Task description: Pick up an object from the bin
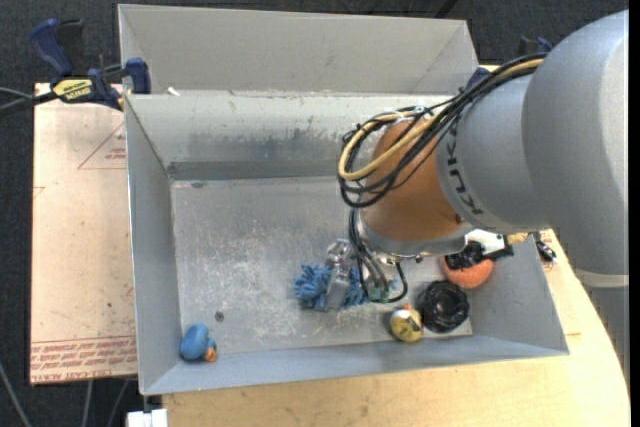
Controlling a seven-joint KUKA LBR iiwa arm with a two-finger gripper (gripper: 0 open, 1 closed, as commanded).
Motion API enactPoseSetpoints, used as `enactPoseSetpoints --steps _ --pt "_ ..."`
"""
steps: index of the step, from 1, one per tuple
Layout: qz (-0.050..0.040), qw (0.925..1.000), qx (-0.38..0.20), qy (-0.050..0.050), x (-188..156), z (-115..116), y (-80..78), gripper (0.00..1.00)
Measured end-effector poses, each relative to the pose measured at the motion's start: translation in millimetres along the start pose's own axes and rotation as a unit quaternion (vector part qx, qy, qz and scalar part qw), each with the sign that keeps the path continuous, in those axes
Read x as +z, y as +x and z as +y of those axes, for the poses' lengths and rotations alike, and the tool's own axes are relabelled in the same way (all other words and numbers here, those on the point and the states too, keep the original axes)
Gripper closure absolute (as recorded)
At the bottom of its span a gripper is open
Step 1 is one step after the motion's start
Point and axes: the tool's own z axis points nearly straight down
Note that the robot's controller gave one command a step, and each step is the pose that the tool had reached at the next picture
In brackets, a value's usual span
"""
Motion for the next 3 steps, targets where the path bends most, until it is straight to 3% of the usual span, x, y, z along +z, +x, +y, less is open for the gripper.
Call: enactPoseSetpoints --steps 1,2,3 --pt "-0.0009 0.9990 -0.046 0.000 -81.2 -4.9 -18.1 1.00" --pt "-0.0008 0.9990 -0.046 0.000 -81.2 -4.8 -18.1 1.00" --pt "-0.0023 0.9988 -0.050 -0.001 -184.2 -2.5 -35.3 1.00"
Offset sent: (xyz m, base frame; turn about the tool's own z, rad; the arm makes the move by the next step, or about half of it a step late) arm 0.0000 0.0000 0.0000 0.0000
